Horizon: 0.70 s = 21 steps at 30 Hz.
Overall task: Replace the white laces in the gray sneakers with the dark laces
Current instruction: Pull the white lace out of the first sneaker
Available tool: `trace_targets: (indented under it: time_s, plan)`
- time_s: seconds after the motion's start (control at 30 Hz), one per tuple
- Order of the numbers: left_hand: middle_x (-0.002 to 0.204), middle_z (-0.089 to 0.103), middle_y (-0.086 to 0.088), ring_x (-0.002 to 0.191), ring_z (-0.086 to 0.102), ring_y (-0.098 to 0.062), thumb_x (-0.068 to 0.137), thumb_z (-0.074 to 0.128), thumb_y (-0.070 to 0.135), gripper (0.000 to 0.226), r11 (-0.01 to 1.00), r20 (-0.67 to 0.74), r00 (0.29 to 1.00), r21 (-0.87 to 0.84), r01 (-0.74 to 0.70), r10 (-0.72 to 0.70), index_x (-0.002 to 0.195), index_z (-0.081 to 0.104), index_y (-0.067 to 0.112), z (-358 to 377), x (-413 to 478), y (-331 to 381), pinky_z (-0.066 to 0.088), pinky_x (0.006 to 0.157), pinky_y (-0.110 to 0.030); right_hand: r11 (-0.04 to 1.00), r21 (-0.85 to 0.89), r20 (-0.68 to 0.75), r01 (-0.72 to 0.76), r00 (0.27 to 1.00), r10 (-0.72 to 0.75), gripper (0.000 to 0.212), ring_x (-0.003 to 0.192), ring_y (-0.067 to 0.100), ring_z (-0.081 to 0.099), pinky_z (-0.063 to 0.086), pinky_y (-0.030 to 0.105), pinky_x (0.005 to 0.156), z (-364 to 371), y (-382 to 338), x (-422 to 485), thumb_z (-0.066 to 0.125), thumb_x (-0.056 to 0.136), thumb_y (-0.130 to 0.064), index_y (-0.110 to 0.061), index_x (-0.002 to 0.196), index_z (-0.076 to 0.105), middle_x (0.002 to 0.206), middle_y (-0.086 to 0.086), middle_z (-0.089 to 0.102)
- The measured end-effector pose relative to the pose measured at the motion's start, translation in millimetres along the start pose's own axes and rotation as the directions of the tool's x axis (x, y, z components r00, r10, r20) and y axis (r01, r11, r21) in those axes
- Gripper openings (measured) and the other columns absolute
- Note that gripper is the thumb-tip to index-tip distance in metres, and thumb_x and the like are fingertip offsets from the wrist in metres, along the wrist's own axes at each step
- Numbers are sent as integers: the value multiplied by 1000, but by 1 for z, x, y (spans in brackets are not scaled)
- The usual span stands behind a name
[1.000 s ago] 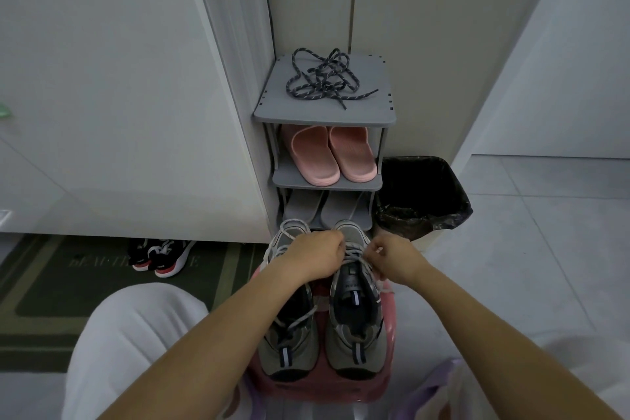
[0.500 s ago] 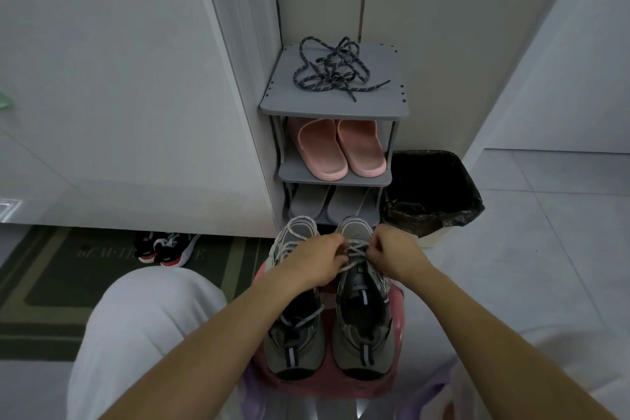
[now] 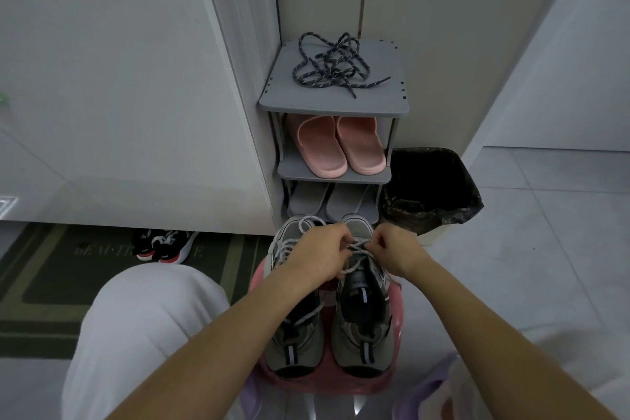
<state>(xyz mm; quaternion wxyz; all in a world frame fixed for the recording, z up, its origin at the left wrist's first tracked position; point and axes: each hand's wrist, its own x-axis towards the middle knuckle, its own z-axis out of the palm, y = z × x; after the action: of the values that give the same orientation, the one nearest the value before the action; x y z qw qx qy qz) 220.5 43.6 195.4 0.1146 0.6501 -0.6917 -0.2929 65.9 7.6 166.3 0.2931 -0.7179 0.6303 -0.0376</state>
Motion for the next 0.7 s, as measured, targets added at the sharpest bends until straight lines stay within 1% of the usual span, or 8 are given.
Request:
trace_targets:
  time_s: [0.1, 0.17, 0.23, 0.33, 0.37, 0.5, 0.6, 0.7]
  plan:
    - [117, 64, 1, 108, 59, -18, 87, 63, 36, 36, 989, 45, 998, 143, -46, 40, 120, 58, 21, -2, -1, 0, 49, 90, -33, 985, -168, -46, 49, 997, -57, 26, 94, 37, 59, 45, 40, 73, 9, 0, -3, 39, 98, -27, -3, 107, 43, 102, 21, 63]
    - [117, 63, 2, 109, 58, -18, 86, 62, 44, 40, 979, 64, 997, 196, -57, 46, 120, 57, 23, -2, -1, -1, 49, 88, -34, 990, -139, -57, 34, 997, -42, 31, 95, 38, 60, 46, 41, 73, 12, -1, -5, 40, 98, -29, -2, 111, 43, 101, 21, 63]
    - [115, 63, 3, 107, 59, -18, 84, 61, 49, 43, 976, 81, 996, 207, -63, 47, 120, 57, 24, -2, -2, -2, 50, 85, -34, 999, 17, -29, -42, 999, 43, 28, 88, 32, 62, 49, 37, 72, 9, -1, -2, 51, 94, -32, -4, 98, 52, 89, 16, 64]
    - [116, 62, 3, 107, 58, -18, 81, 64, 53, 52, 977, 131, 990, 199, -71, 45, 123, 56, 23, -1, -1, -3, 48, 85, -33, 937, 299, 148, -182, 979, 142, 25, 46, 10, 57, 48, 21, 46, 0, 2, -2, 61, 90, -22, -11, 70, 53, 59, 5, 57]
    - [117, 61, 2, 107, 58, -18, 79, 65, 53, 55, 977, 150, 988, 199, -73, 43, 123, 55, 22, 0, -1, -3, 48, 86, -34, 927, 319, 175, -197, 974, 147, 26, 42, 8, 53, 45, 19, 42, -2, 2, -3, 62, 90, -18, -13, 66, 51, 57, 3, 54]
    - [123, 57, -2, 111, 55, -20, 77, 68, 53, 62, 979, 177, 983, 190, -71, 37, 127, 52, 21, 3, -1, -5, 47, 92, -36, 982, 185, 19, -47, 999, 45, 29, 70, 20, 52, 41, 27, 62, 4, 10, -1, 56, 91, -20, -19, 66, 43, 65, -2, 50]
    - [127, 56, -3, 115, 53, -21, 78, 66, 54, 65, 982, 182, 983, 179, -59, 26, 130, 51, 19, 3, 0, -7, 46, 95, -37, 954, 296, -64, -52, 995, 75, 22, 75, 31, 61, 53, 43, 73, 8, 14, -1, 46, 94, -19, -16, 73, 43, 78, 13, 64]
    - [128, 57, -1, 116, 54, -20, 78, 66, 55, 65, 986, 185, 983, 158, -51, 21, 130, 51, 19, 3, -1, -7, 46, 96, -37, 917, 390, -13, -90, 995, 103, 21, 71, 27, 62, 55, 45, 75, 6, 16, -4, 54, 93, -20, -15, 74, 47, 75, 9, 63]
